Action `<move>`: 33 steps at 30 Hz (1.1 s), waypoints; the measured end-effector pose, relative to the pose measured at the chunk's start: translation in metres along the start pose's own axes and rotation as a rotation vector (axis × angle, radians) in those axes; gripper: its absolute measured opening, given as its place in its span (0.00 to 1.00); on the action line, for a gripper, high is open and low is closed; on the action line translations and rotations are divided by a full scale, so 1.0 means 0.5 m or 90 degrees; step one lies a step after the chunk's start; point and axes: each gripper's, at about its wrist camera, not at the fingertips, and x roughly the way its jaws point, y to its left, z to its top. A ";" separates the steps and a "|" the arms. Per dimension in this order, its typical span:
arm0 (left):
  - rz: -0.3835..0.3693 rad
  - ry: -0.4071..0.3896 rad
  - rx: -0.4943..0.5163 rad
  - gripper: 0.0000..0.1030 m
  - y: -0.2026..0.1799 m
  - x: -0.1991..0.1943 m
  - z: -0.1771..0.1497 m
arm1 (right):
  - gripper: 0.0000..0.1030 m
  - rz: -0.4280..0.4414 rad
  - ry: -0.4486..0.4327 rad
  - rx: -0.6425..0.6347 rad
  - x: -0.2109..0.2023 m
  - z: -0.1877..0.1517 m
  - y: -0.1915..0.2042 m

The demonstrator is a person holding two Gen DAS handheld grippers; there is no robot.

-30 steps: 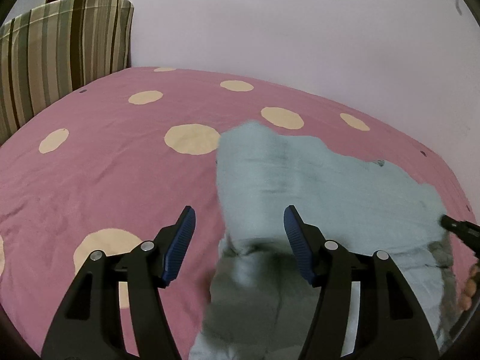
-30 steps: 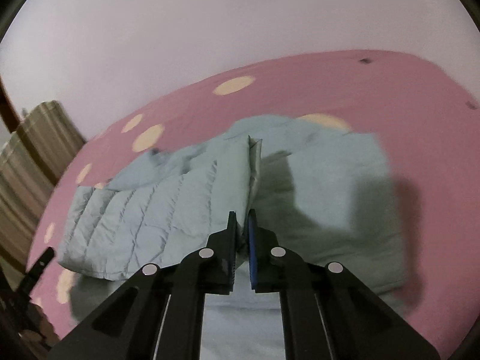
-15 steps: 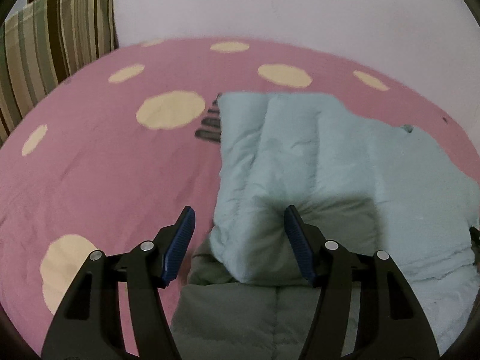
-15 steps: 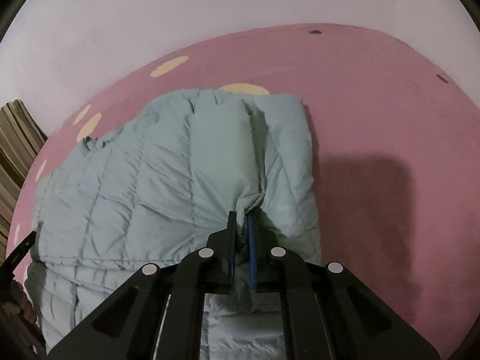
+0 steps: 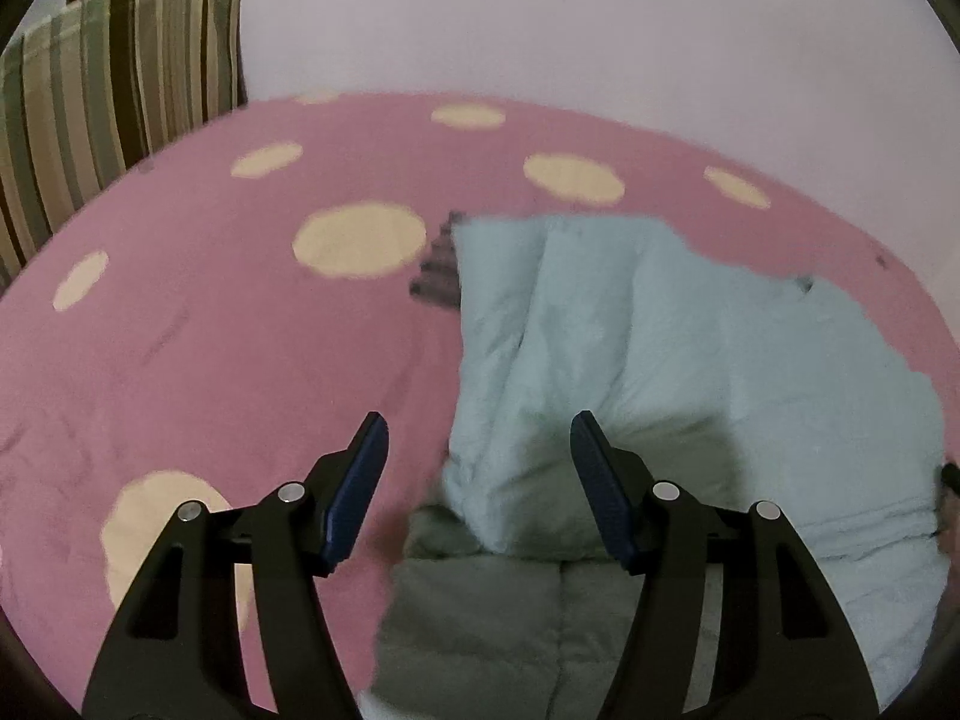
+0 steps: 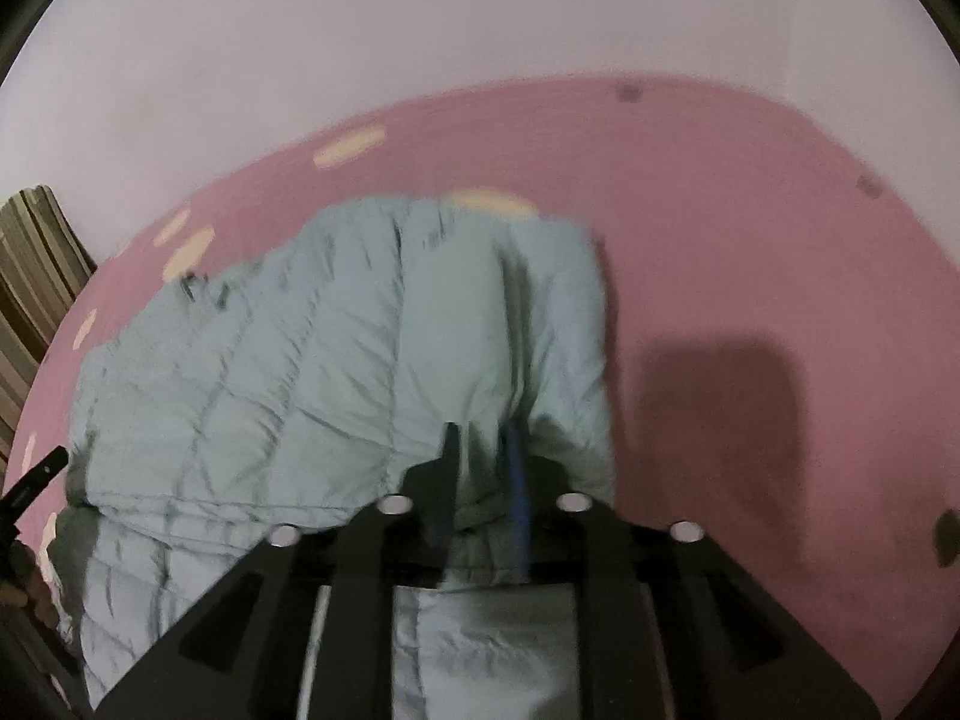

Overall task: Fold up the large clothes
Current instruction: 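Grasp the folded jacket side with the left tool while the right tool grips the hem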

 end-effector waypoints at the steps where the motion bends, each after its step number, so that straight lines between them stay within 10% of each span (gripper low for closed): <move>1: -0.001 -0.009 0.003 0.61 -0.003 -0.006 0.009 | 0.32 -0.003 -0.022 -0.003 -0.017 0.009 0.007; 7: -0.031 -0.014 0.026 0.61 -0.055 0.031 0.059 | 0.33 0.068 -0.020 -0.010 0.018 0.077 0.061; 17: 0.019 0.070 0.062 0.63 -0.098 0.177 0.037 | 0.33 0.007 0.046 -0.042 0.176 0.050 0.075; 33: 0.005 0.070 0.059 0.63 -0.093 0.107 0.002 | 0.42 -0.020 0.017 -0.079 0.068 -0.004 0.085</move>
